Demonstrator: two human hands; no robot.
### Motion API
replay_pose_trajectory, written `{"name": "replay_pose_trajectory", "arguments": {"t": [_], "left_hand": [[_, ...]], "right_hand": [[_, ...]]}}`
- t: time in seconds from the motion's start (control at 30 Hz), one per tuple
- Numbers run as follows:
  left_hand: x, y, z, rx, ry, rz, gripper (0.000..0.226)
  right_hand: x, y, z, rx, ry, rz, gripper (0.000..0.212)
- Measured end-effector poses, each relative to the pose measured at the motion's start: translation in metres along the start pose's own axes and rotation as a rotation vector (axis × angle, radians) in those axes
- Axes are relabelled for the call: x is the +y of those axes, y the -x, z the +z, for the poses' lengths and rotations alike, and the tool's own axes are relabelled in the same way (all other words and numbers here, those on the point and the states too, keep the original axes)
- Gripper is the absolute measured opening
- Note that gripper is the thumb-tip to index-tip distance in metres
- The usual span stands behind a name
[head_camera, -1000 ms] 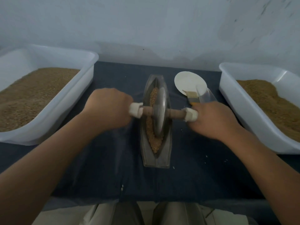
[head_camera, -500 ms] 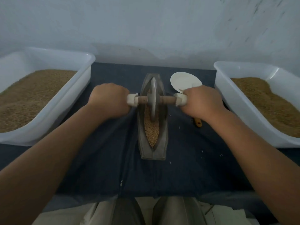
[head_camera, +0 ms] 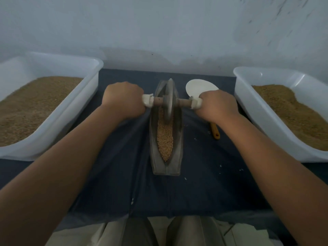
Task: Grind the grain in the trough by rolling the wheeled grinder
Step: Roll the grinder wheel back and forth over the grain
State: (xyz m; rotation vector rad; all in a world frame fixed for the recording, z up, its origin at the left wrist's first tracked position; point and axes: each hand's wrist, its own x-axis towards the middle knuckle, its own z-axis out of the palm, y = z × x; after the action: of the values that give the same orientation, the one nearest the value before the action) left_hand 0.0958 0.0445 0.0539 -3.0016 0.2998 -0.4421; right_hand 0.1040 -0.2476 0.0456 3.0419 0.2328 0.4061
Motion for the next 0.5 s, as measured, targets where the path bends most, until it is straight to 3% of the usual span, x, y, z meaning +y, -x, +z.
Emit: {"name": "replay_pose_trajectory", "arguments": {"t": [0.23, 0.3, 0.43, 0.5], "left_hand": [[-0.014, 0.07, -0.004, 0.17, -0.167, 0.232, 0.037], [-0.013, 0.063, 0.002, 0.1, -0.134, 0.198, 0.036], [-0.005, 0.02, 0.005, -0.039, 0.02, 0.004, 0.034], [-0.004, 0.007, 0.006, -0.043, 0.053, -0.025, 0.034]], "right_hand": [[0.015, 0.078, -0.022, -0.34, -0.229, -0.126, 0.048], [0.011, 0.072, -0.019, -0.298, -0.189, -0.123, 0.049], [0.001, 0.025, -0.005, 0.075, -0.004, -0.084, 0.037], [-0.001, 0.004, -0.002, 0.093, 0.004, -0.064, 0.041]]}}
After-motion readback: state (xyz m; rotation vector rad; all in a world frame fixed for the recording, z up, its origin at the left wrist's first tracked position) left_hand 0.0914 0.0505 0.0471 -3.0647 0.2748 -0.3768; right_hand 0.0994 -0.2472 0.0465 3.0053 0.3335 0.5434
